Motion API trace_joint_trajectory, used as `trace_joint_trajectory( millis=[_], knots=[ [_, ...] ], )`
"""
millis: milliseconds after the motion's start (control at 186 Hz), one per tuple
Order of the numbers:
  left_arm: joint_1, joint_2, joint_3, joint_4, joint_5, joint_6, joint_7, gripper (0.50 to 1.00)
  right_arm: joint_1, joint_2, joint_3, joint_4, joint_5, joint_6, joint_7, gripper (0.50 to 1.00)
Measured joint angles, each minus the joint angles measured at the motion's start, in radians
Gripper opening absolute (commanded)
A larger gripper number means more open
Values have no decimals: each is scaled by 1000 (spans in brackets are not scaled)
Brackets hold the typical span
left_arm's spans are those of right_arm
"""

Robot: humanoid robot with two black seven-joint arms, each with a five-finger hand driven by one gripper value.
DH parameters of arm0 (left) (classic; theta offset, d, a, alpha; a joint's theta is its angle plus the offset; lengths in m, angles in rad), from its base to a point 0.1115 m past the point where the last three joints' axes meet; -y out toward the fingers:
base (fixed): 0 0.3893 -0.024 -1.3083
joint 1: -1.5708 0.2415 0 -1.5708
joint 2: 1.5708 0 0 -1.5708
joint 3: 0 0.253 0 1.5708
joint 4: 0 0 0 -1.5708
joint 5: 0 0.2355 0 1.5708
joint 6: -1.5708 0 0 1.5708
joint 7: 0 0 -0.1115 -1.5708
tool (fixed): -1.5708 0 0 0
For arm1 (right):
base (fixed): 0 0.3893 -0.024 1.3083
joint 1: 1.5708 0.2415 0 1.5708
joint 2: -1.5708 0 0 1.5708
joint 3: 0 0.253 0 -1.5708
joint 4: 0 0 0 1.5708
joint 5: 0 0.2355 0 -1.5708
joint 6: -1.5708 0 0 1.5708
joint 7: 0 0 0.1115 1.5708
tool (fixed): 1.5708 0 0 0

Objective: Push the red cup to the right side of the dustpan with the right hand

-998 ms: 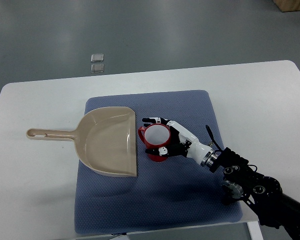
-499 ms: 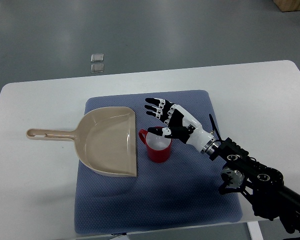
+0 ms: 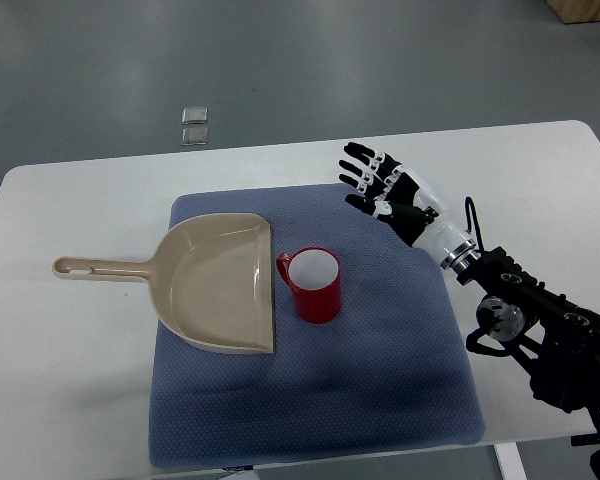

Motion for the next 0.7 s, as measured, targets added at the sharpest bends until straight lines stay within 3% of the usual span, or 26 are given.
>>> trace_joint_trajectory(
  millis=[247, 338, 467, 617, 703],
  knots=[
    [0, 0, 1, -7, 0, 0, 0, 1000, 61, -121, -3, -14, 415, 0, -308, 934],
    [0, 0, 2, -7, 0, 0, 0, 1000, 75, -164, -9, -13, 487, 9, -394, 934],
    [0, 0, 2, -8, 0, 0, 0, 1000, 80, -183, -11, -11, 505, 31, -415, 934],
    [-1, 0, 2, -9, 1, 0, 0, 1000, 73, -194, -10, -12, 500, 146, -404, 934],
    [-1, 0, 2, -9, 2, 0, 0, 1000, 69, -194, -8, -17, 495, 171, -388, 934]
  ],
)
